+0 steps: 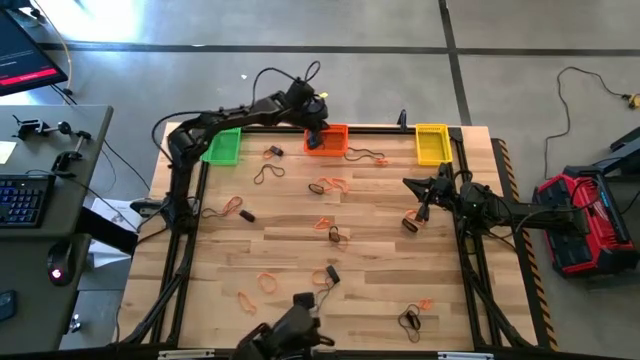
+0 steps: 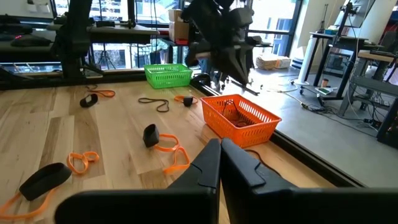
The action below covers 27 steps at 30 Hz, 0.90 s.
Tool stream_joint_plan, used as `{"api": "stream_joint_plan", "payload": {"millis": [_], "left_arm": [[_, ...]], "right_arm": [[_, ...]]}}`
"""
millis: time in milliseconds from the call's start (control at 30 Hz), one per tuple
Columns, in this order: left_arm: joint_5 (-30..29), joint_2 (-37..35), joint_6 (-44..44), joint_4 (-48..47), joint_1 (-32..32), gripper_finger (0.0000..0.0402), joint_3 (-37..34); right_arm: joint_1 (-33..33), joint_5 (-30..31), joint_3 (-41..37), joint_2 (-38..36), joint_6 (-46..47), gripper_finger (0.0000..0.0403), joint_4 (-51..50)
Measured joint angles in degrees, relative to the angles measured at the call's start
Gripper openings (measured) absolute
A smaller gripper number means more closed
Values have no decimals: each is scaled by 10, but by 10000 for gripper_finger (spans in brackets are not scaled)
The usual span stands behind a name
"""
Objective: Sort rubber bands into baskets
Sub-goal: Put the bottom center black rubber band into the yellow bin
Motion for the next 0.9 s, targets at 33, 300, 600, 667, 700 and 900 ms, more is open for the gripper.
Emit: {"api": "stream_joint_plan", "payload": {"millis": [33,300,600,667,700,900], "left_arm": [[-1,-15,-5,18,0,0,-19],[-4,-142,-59,146,-4,0,-188],[0,-266,-115,285,-21,0,-392],[-1,-284,-130,329,-29,0,-437],[0,-291,-140,353,-33,0,-456],[1,-308,-171,468,-61,0,-540]], "right_arm": [[0,0,0,0,0,0,0],[0,0,0,0,0,0,0],[0,0,0,0,0,0,0],[0,0,0,0,0,0,0],[0,0,0,0,0,0,0],[0,0,0,0,0,0,0]]}}
